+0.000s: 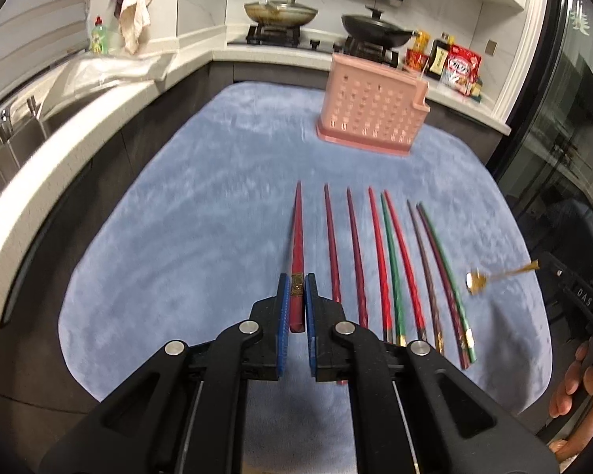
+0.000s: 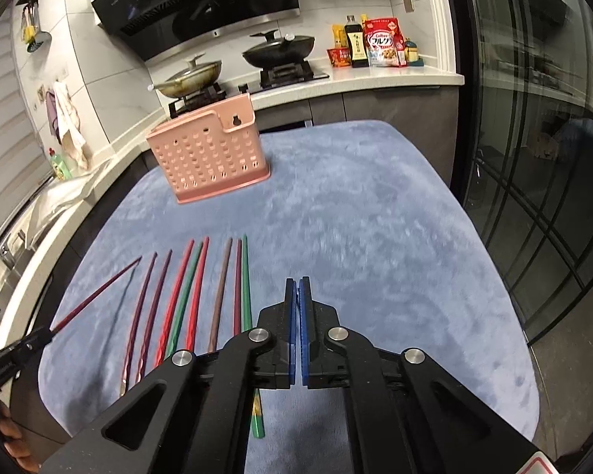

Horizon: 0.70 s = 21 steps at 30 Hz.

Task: Organize utensils
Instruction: 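Lift the red chopstick with the left tool while the right tool carries the spoon toward the pink holder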

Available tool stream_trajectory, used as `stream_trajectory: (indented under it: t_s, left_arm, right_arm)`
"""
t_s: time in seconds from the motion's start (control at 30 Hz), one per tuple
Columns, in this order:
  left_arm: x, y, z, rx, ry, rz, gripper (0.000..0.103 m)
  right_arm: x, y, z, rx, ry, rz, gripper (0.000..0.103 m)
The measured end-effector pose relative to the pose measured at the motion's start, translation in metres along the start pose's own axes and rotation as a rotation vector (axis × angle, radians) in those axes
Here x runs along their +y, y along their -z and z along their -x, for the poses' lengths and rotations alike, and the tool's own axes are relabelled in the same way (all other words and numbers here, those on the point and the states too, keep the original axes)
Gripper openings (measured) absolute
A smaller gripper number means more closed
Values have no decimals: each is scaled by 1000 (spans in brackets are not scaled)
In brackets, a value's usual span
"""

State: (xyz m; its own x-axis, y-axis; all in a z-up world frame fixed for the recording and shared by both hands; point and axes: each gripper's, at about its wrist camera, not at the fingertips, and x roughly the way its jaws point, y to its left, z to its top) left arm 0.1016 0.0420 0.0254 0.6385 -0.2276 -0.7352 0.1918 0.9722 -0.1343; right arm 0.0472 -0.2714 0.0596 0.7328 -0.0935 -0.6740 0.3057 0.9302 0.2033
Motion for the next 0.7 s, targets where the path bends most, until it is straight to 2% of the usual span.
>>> stream_trajectory:
  t_s: [0.43,0.7]
  left_arm:
    - [-4,-85,18,-154,-43,-44,7]
    - [-14,-146,15,-226,-41,-64,7]
  right_arm:
    - [3,-44,-3,-45,-35,13,2]
    - [12,-92,-20,-69,-80,14,2]
